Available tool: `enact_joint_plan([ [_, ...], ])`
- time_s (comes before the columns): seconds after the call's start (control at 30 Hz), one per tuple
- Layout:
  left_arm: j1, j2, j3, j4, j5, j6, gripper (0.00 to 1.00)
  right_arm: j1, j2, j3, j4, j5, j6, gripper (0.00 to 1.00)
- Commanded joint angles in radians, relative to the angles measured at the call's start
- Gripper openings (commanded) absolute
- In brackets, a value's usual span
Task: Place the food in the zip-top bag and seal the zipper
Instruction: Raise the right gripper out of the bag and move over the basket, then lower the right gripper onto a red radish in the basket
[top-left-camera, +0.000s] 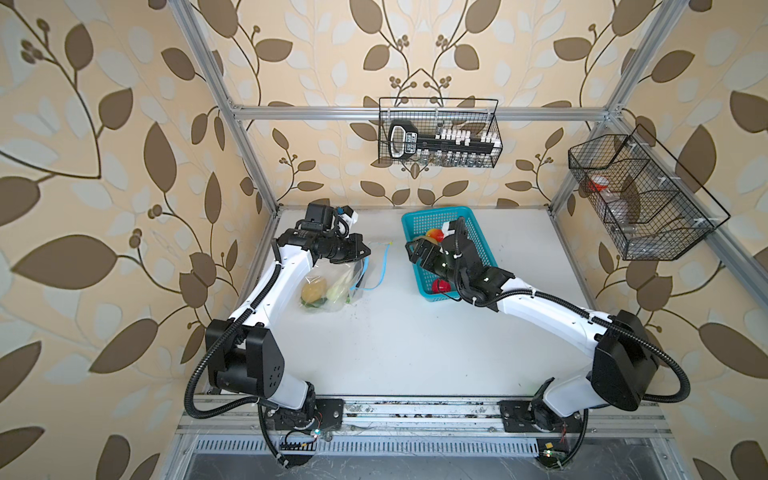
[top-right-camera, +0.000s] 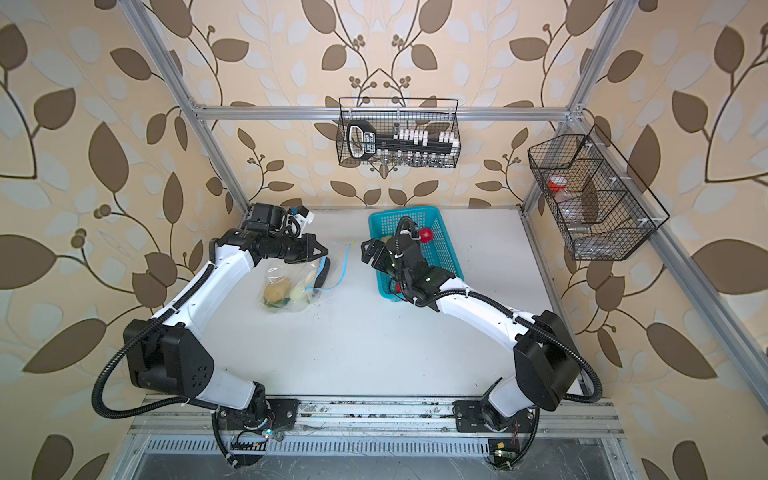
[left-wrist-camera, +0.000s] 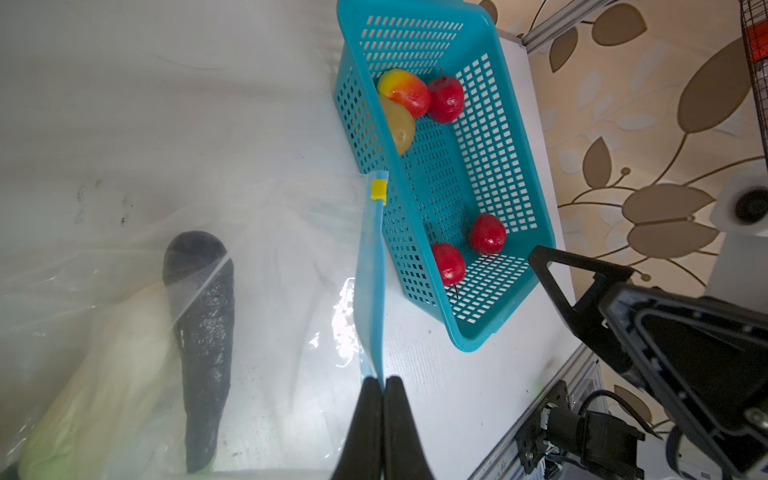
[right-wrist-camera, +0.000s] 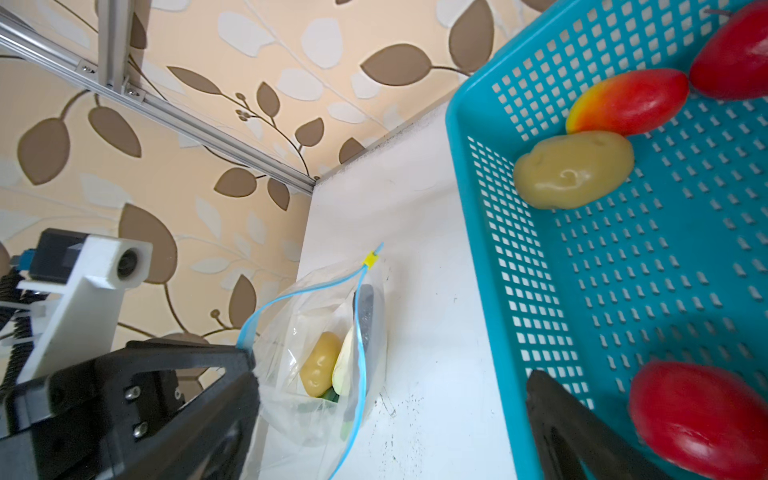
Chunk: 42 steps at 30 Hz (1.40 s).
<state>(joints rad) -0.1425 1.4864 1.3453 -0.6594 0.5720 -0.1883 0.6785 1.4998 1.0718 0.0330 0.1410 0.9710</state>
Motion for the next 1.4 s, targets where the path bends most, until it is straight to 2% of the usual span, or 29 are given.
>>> enact_joint_plan([
  [0.0,0.004,-0.04,-0.007,0.03,-0.017,0.024,0.0,-0.02,-0.027,-0.037,0.014,-0.044,0.009,1.0],
  [0.1,0.004,-0.076,-0.034,0.044,-0.014,0.029,0.0,-0.052,-0.018,0.013,-0.097,-0.07,-0.045,1.0],
  [0.27,0.004,-0.087,-0.054,0.056,-0.048,0.044,0.0,-0.057,-0.006,0.096,-0.254,0.061,-0.104,1.0],
  [0.43,0.004,-0.087,-0.05,0.04,-0.054,0.063,0.0,-0.059,0.009,0.121,-0.291,0.141,-0.092,1.0],
  [0.57,0.007,-0.109,-0.082,0.053,-0.073,0.083,0.0,-0.069,-0.01,0.074,-0.224,0.128,-0.133,1.0],
  [0.7,0.007,-0.12,-0.097,0.064,-0.067,0.089,0.0,-0.113,-0.043,-0.004,-0.124,0.032,-0.103,1.0],
  [0.77,0.009,-0.118,-0.097,0.062,-0.066,0.095,0.0,-0.134,-0.049,-0.015,-0.1,-0.046,-0.155,1.0],
  [0.8,0.009,-0.118,-0.097,0.061,-0.066,0.097,0.0,-0.137,-0.051,-0.015,-0.104,-0.05,-0.168,1.0],
  [0.93,0.011,-0.124,-0.103,0.066,-0.06,0.103,0.0,-0.145,-0.031,0.029,-0.209,-0.066,-0.196,1.0],
  [1.1,0.011,-0.121,-0.104,0.062,-0.046,0.11,0.0,-0.152,0.04,0.135,-0.4,-0.017,-0.228,1.0],
  [1.37,0.011,-0.105,-0.075,-0.007,-0.015,0.149,0.0,-0.156,0.099,0.185,-0.547,0.066,-0.252,1.0],
])
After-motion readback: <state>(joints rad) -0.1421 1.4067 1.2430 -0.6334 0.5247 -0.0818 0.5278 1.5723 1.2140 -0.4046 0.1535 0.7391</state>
